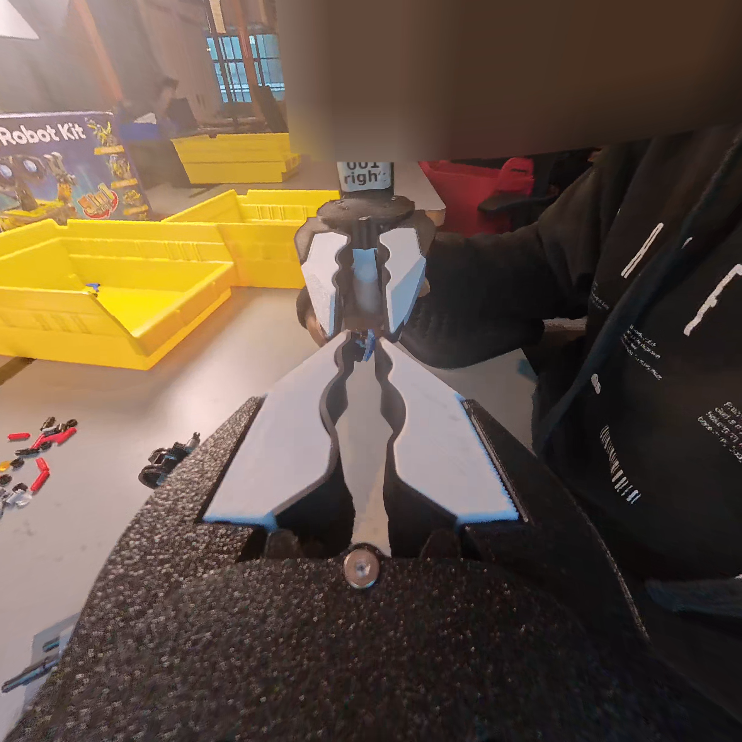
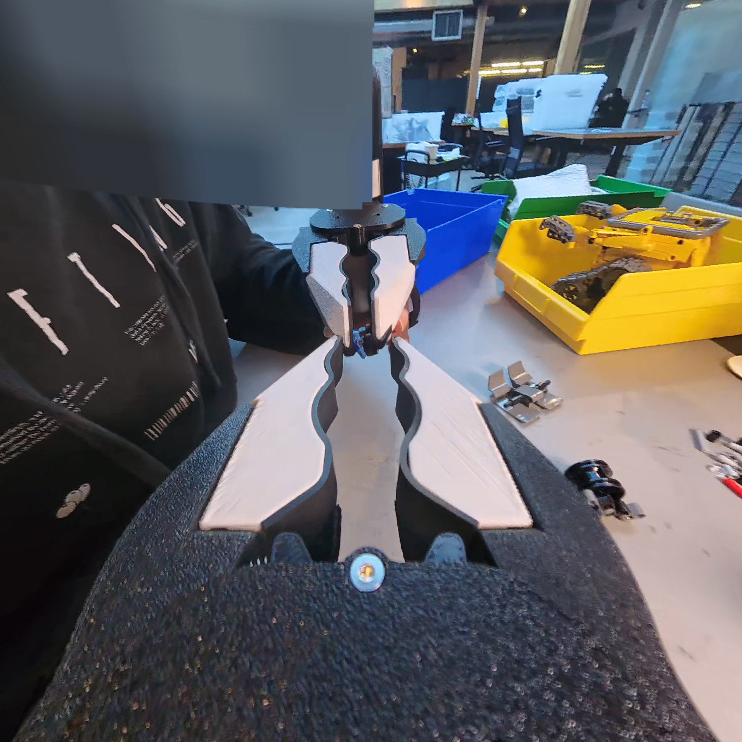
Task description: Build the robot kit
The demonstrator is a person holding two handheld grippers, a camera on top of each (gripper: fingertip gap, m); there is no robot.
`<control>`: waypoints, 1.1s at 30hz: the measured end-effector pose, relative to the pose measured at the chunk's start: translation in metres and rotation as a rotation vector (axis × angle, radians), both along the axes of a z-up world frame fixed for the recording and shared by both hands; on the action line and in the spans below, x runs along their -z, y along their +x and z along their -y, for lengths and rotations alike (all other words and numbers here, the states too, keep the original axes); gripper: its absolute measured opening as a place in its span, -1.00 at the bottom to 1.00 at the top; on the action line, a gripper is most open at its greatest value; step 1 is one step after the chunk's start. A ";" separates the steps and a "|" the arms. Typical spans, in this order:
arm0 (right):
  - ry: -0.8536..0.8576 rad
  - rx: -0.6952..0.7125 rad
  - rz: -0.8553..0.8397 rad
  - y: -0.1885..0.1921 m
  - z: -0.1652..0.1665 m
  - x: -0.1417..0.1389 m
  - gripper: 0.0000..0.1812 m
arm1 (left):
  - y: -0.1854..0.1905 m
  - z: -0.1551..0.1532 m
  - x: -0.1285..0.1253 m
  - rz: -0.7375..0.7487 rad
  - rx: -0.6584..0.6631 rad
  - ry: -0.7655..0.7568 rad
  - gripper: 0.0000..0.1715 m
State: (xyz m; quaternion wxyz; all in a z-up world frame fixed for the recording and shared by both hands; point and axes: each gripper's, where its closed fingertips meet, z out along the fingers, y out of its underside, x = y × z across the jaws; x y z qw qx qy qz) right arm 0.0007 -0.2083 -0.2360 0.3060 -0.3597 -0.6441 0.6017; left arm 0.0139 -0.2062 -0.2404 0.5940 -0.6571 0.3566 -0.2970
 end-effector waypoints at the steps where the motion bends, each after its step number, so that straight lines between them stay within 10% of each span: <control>1: -0.005 -0.011 -0.001 0.001 0.002 0.000 -0.74 | 0.001 0.002 0.000 -0.011 0.001 0.017 -0.91; 17: -0.127 -0.044 -0.041 0.000 0.006 -0.010 -0.76 | 0.000 0.004 -0.016 0.206 0.068 -0.074 -0.90; 33: 0.626 0.317 -0.252 -0.015 -0.010 -0.001 -0.78 | -0.017 -0.010 -0.019 0.433 0.064 -0.204 -0.89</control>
